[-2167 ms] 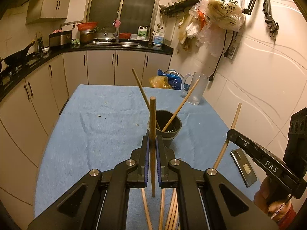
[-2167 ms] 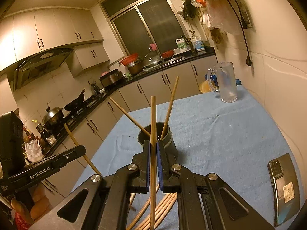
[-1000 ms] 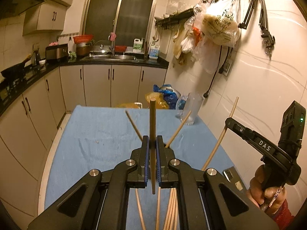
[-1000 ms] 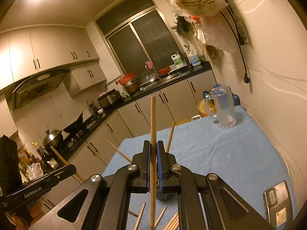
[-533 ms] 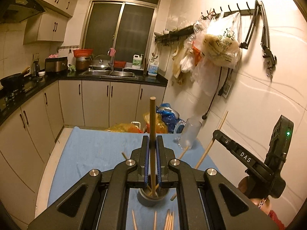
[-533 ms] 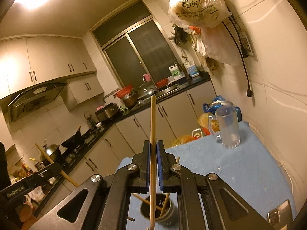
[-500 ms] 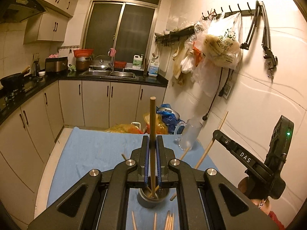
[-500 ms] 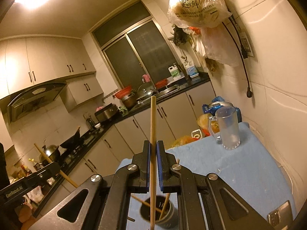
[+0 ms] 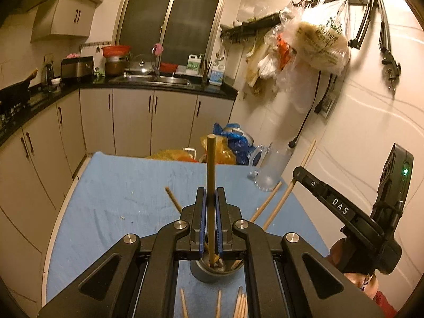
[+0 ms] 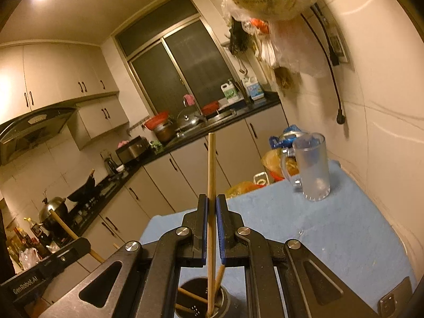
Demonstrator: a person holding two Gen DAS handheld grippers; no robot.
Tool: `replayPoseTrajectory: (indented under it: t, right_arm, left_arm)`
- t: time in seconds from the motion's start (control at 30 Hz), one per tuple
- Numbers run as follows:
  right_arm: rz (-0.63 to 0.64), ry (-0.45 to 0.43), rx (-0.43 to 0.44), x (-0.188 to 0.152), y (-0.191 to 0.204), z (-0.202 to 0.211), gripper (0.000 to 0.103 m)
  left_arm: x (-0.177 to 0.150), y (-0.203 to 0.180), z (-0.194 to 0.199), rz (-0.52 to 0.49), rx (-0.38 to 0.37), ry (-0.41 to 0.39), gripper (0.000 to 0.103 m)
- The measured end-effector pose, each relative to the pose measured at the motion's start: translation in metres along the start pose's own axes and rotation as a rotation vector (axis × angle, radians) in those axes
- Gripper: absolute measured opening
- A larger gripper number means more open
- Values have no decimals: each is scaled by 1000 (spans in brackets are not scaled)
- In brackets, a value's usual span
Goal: Organize utensils
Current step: 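Lower the chopsticks into the holder and open both tools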
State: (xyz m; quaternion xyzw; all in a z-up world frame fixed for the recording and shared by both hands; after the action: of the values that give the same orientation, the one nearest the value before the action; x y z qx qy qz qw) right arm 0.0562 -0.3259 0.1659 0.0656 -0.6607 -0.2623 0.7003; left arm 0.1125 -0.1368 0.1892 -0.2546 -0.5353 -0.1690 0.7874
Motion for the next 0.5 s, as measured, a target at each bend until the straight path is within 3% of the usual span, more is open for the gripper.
replayPoseTrajectory:
  t: [0.5]
  right_arm:
    - [3, 105, -5, -36, -8, -10, 7]
  left_arm:
    - [-29, 14, -11, 10, 1, 71, 6]
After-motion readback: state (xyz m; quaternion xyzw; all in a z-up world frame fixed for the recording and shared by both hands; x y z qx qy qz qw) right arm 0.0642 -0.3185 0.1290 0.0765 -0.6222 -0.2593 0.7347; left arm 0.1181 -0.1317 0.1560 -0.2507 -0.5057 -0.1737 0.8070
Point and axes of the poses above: each gripper's, at about its wrist camera, not at the fingertips, and z roughly against the way its jaws point, y to its left, x to its top, the point moved 1 cm from there along -z, roughly the way its jaws point, and after that the axes turned 14 degrees about -y, right-handed, at the moved point
